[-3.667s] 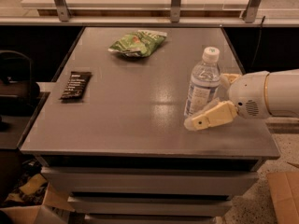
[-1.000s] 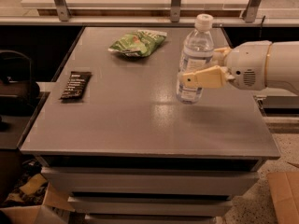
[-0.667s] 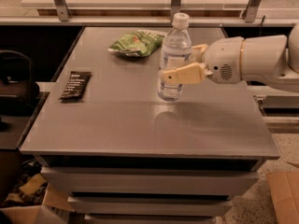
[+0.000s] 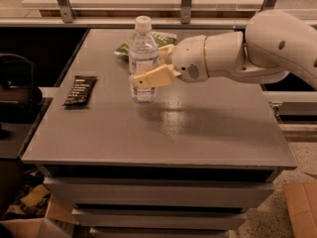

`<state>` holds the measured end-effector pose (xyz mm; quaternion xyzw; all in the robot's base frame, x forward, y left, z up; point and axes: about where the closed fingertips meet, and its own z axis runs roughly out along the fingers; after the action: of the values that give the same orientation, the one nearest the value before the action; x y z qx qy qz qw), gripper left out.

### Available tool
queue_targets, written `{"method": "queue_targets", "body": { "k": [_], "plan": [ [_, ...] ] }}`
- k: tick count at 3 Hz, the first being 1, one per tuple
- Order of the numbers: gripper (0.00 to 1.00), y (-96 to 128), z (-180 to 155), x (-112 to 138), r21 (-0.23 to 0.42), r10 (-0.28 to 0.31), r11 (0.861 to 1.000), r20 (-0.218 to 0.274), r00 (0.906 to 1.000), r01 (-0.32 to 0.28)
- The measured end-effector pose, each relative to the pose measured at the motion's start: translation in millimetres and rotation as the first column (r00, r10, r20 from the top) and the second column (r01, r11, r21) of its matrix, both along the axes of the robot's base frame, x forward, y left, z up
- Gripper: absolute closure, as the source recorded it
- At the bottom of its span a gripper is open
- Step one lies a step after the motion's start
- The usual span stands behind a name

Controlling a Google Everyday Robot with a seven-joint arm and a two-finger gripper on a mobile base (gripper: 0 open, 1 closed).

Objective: Move blue plastic bottle near rxbar chocolate

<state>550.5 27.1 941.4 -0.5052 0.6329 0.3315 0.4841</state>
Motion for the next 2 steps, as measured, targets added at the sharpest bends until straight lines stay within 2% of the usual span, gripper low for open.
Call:
{"method": "queue_targets", "body": {
  "k": [2],
  "plan": [
    [1.0,68.6,-10.4,25.3,-0.034,0.102,0.994,0.046,0.9938,-0.1]
  ]
}}
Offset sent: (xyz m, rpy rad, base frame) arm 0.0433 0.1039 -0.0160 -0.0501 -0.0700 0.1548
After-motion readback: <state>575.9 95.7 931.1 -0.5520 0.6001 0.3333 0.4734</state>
